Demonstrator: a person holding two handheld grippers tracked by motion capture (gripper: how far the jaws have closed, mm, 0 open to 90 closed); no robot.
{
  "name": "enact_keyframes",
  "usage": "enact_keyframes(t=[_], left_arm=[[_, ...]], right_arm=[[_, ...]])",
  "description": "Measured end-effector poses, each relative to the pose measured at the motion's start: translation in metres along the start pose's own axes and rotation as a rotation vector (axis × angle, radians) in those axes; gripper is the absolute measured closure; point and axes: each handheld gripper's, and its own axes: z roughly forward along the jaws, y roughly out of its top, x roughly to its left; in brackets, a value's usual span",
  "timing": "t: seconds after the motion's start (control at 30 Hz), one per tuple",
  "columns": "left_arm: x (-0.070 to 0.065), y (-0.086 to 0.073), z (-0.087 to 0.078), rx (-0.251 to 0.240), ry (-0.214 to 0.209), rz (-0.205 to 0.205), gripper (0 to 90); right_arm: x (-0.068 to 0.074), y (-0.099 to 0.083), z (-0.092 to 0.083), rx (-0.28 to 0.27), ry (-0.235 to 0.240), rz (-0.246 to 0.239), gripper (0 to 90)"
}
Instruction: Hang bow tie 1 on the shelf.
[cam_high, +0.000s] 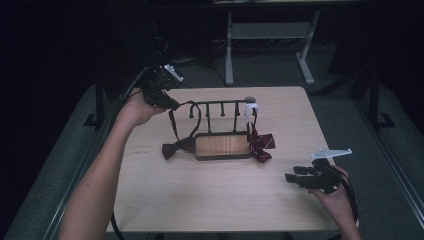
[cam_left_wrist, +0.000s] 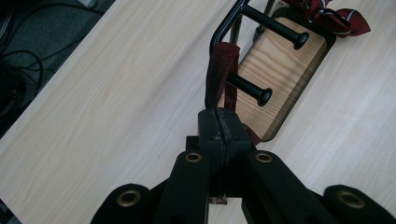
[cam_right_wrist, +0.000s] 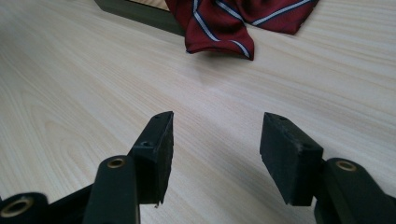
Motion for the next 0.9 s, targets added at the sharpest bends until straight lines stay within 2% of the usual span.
enact_keyframes(t=[0.1,0.17,0.2,0.33,0.9], left_arm=[[0.002,0.002,0.002,0.016,0.008,0.009,89.8],[0.002,0.003,0.004,0.017,0.009,-0.008,89.7],[0.004,0.003,0.005,0.023,0.013,0.000,89.7],[0.006,0.005,0.008,0.029,0.011,-0.015,89.8],[0.010,0.008,0.018,0.062,0.030,-0.025,89.7]], right_arm=[[-0.001,0.000,0.000,-0.003,0.000,-0.002,44.4],[-0.001,0.000,-0.001,-0.001,0.000,0.004,44.3],[-0.001,0.000,-0.001,-0.002,0.000,0.003,44.3],[-0.002,-0.001,-0.001,-0.004,0.000,0.000,44.3],[-0.003,-0.001,-0.002,-0.008,-0.001,0.001,44.3]])
